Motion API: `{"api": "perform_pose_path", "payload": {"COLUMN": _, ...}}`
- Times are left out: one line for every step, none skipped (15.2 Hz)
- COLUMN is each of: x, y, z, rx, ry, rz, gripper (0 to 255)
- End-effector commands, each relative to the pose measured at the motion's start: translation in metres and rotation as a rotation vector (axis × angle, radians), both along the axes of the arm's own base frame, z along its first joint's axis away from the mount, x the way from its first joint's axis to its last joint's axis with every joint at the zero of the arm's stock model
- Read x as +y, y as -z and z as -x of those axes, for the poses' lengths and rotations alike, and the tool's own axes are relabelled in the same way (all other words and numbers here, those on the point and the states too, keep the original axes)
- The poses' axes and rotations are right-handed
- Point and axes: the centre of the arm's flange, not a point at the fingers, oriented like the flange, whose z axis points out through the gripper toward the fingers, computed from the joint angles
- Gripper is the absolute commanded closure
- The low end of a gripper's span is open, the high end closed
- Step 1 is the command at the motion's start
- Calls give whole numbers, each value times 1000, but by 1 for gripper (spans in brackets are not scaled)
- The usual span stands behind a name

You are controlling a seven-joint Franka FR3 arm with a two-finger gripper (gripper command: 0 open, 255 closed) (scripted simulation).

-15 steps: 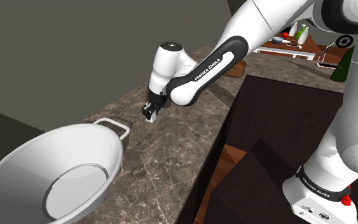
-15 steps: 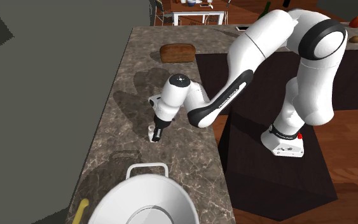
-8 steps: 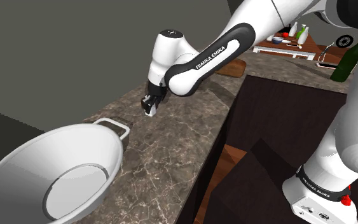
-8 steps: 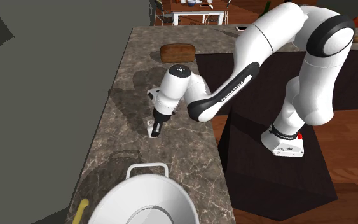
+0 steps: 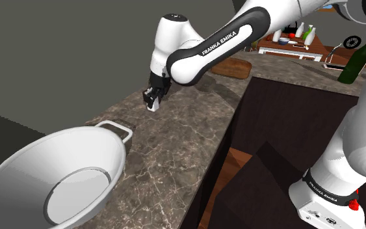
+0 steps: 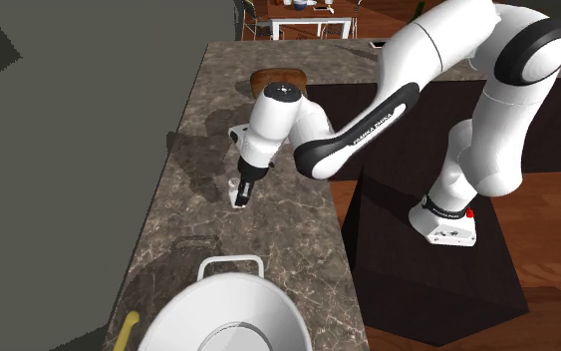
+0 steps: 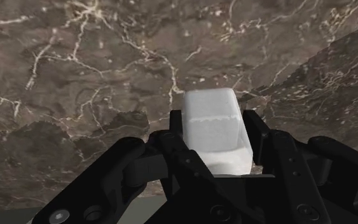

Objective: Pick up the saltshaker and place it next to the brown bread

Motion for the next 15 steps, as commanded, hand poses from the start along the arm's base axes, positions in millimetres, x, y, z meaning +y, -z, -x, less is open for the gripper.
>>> {"api": "perform_pose_path", "payload": {"x": 0, "y": -11, "z": -1, "rx": 0, "ry": 0, "rz": 0, "gripper": 255}}
{"api": "perform_pose_path", "payload": {"x": 0, "y": -16, "z": -1, "rx": 0, "ry": 0, "rz": 0, "gripper": 255}}
{"api": "perform_pose_path", "payload": {"x": 0, "y": -21, "z": -1, "rx": 0, "ry": 0, "rz": 0, "gripper": 255}}
{"api": "perform_pose_path", "payload": {"x": 0, "y": -26, "z": -1, "rx": 0, "ry": 0, "rz": 0, "gripper": 255}}
{"api": "perform_pose_path", "payload": {"x": 0, "y": -32, "z": -1, "rx": 0, "ry": 0, "rz": 0, "gripper": 255}}
{"api": "perform_pose_path", "payload": {"x": 0, "y": -37, "z": -1, "rx": 0, "ry": 0, "rz": 0, "gripper": 255}}
{"api": "perform_pose_path", "payload": {"x": 0, "y": -42, "z": -1, "rx": 0, "ry": 0, "rz": 0, "gripper": 255}}
{"api": "perform_pose_path", "payload": {"x": 0, "y": -48, "z": -1, "rx": 0, "ry": 0, "rz": 0, "gripper": 255}}
{"api": "perform_pose_path", "payload": {"x": 0, "y": -53, "z": -1, "rx": 0, "ry": 0, "rz": 0, "gripper": 255}}
{"api": "perform_pose_path", "payload": {"x": 0, "y": -58, "z": -1, "rx": 0, "ry": 0, "rz": 0, "gripper": 255}}
{"api": "perform_pose_path", "payload": {"x": 0, "y": -63, "z": -1, "rx": 0, "ry": 0, "rz": 0, "gripper": 255}}
{"api": "perform_pose_path", "payload": {"x": 0, "y": -69, "z": -1, "rx": 0, "ry": 0, "rz": 0, "gripper": 255}}
{"api": "perform_pose_path", "payload": {"x": 0, "y": -74, "z": -1, "rx": 0, "ry": 0, "rz": 0, "gripper": 255}}
{"api": "perform_pose_path", "payload": {"x": 0, "y": -79, "z": -1, "rx": 0, "ry": 0, "rz": 0, "gripper": 255}}
{"api": "perform_pose_path", "payload": {"x": 0, "y": -84, "z": -1, "rx": 0, "ry": 0, "rz": 0, "gripper": 255}}
